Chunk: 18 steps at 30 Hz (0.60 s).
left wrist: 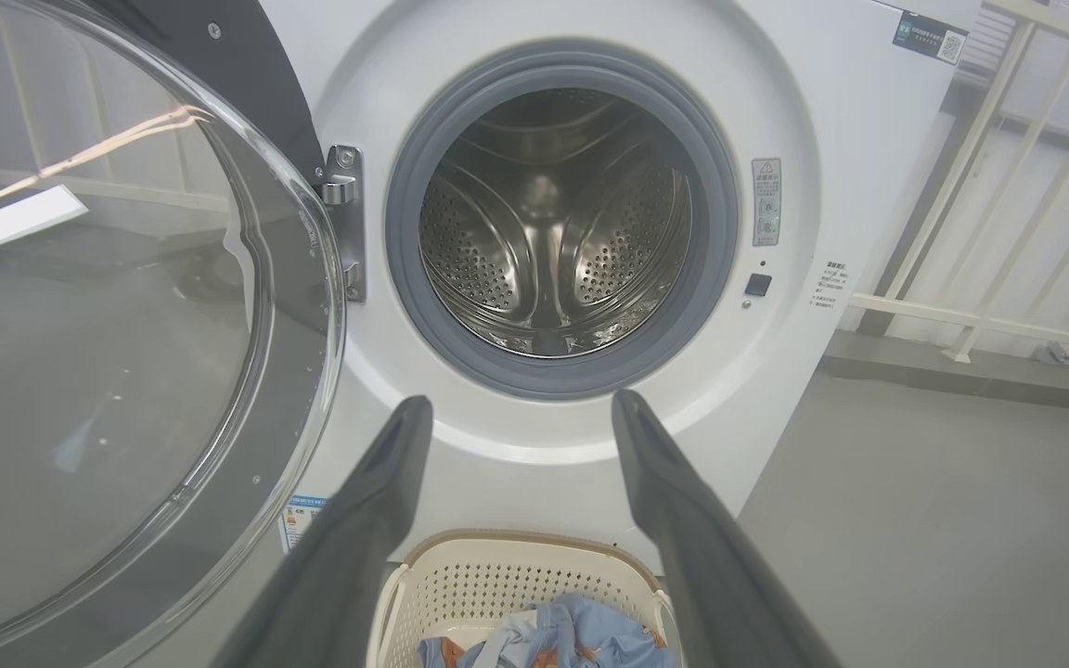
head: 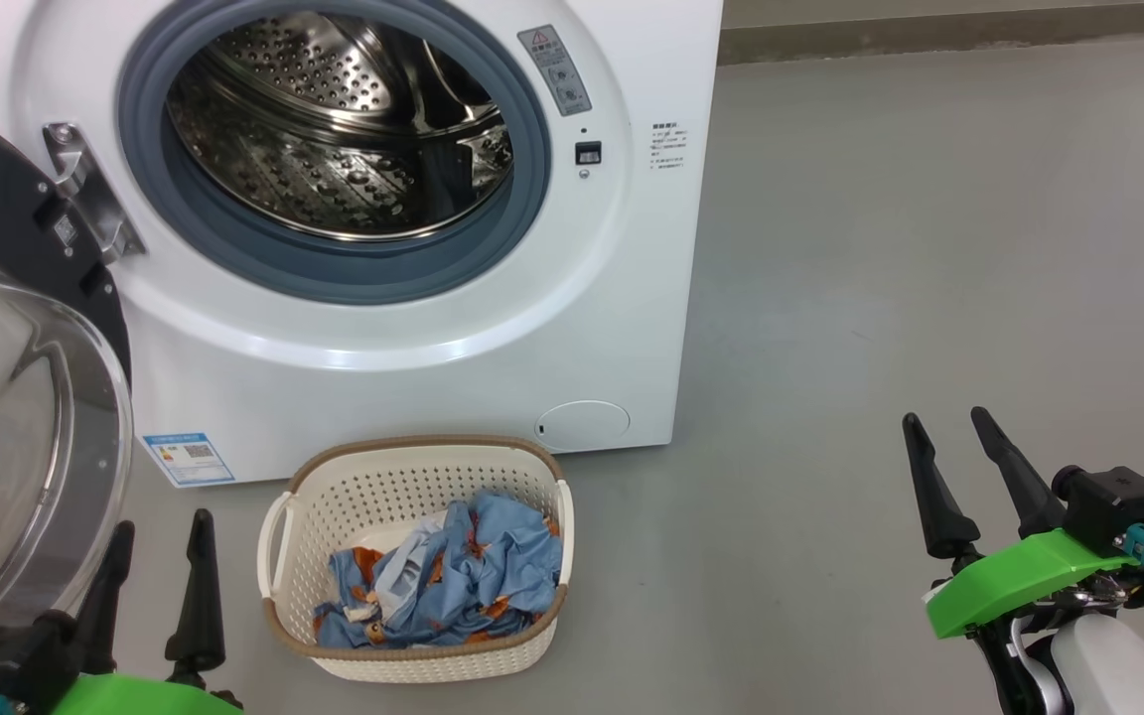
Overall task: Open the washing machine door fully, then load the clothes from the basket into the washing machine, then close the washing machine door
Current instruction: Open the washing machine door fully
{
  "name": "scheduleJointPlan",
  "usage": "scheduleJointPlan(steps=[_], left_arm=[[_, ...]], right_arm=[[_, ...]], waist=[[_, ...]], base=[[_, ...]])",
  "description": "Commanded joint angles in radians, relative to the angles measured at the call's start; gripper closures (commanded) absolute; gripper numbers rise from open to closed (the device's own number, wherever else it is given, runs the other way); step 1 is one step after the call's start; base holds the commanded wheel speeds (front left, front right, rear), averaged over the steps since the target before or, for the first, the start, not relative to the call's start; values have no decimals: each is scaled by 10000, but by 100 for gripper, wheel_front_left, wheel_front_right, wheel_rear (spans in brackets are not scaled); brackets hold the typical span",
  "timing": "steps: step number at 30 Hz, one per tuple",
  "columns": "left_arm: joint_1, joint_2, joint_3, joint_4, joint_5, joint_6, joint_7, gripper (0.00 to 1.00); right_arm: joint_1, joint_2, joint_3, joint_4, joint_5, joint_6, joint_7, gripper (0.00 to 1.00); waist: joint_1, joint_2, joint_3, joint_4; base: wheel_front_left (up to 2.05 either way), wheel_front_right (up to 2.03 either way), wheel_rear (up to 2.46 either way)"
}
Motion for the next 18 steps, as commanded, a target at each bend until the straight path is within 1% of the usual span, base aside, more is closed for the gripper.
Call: scheduleJointPlan(steps=[1, 18], left_arm=[[-347, 277, 457, -269, 192, -70, -135, 0], [-460, 239, 519, -28, 414, -244, -135, 0]], right_arm=[[-353, -57, 92, -272, -173, 56, -122, 0], [-345, 78, 118, -213, -238, 56, -122, 0]], waist=[[0, 0, 15, 43], [0, 0, -15, 180]], base=[[0, 0, 0], [0, 0, 0]])
